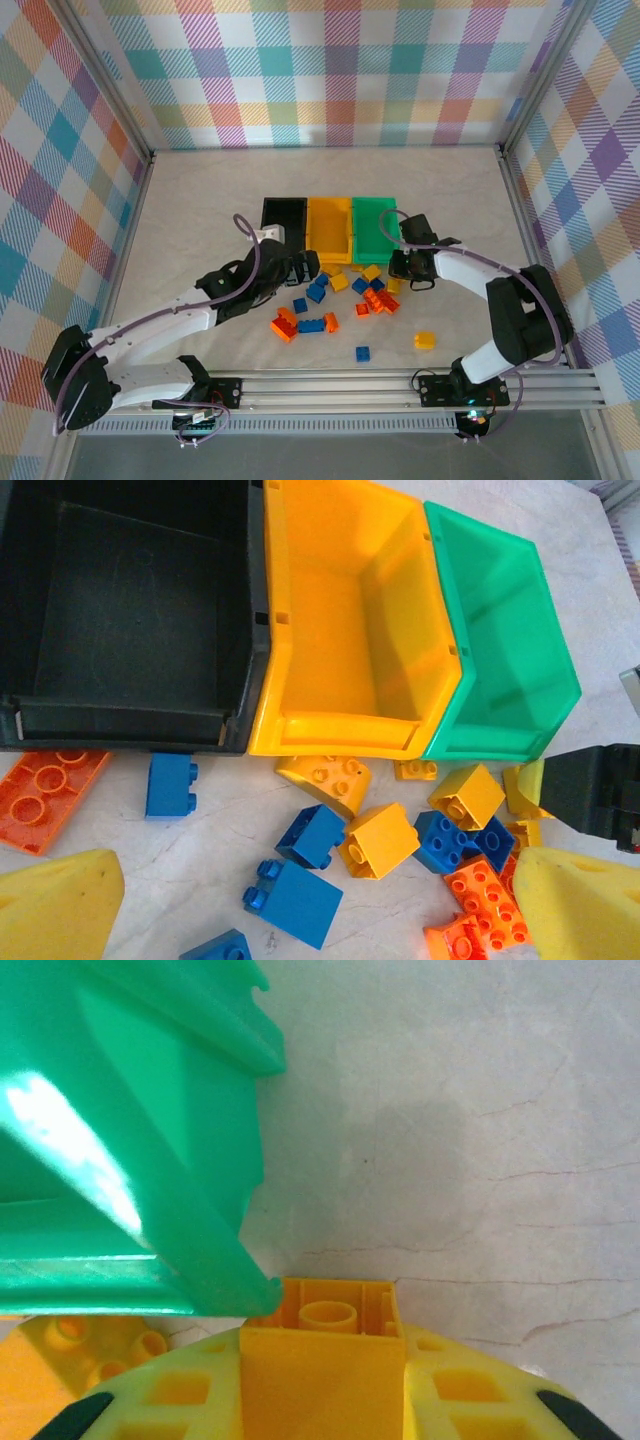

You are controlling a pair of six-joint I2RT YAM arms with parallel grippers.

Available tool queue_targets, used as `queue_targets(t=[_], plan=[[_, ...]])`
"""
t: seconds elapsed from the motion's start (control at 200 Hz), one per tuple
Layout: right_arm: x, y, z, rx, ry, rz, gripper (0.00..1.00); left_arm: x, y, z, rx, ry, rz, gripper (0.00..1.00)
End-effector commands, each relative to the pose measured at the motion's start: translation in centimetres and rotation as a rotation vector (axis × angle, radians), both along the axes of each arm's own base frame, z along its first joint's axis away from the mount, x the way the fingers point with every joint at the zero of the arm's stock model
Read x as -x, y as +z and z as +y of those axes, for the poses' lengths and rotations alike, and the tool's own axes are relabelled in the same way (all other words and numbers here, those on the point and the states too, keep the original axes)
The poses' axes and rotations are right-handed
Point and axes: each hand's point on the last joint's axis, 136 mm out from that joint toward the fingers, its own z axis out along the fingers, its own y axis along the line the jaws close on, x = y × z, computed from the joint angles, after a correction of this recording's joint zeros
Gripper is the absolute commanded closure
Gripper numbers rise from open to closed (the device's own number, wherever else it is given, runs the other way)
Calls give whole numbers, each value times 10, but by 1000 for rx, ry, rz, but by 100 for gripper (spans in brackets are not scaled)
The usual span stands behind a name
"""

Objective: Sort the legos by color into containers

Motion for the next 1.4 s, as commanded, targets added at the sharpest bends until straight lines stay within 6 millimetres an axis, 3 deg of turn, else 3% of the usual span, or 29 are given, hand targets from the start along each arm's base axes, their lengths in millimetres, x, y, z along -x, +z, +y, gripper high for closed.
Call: queue_targets(t=[0.0, 0.13, 0.235, 0.38, 0.48, 0.645, 0.72, 0.82, 0.98, 1.155, 1.395], plan=[[-5, 40, 5, -25, 40, -105, 83, -2, 3, 15, 21, 53, -12, 0], [-8, 93, 25, -72, 125, -221, 83, 1, 5, 29, 38, 87, -14, 0], [-20, 111, 41, -88, 161, -240, 82, 2, 6, 39, 88, 118, -7, 0], [-55, 109, 51, -63, 139, -255, 82, 4, 7, 48, 115, 139, 4, 0], [-80, 106, 55, -27, 128, -263, 82, 11, -5, 55, 64, 143, 60, 0], [-106, 85, 63, 12, 126, -229, 79, 15, -11, 59, 51, 145, 83, 0], [-113, 81, 67, 12, 126, -218, 69, 16, -12, 59, 58, 142, 84, 0], [-118, 86, 70, 2, 124, -237, 45, 16, -12, 61, 50, 141, 93, 0], [-110, 110, 71, -31, 143, -280, 23, 15, -10, 58, 15, 103, 103, 1], [-77, 122, 71, -114, 173, -297, 21, 15, -34, 61, -116, 101, 206, 5], [-33, 104, 57, -152, 167, -275, 21, 37, -81, 44, -212, 33, 354, 14]])
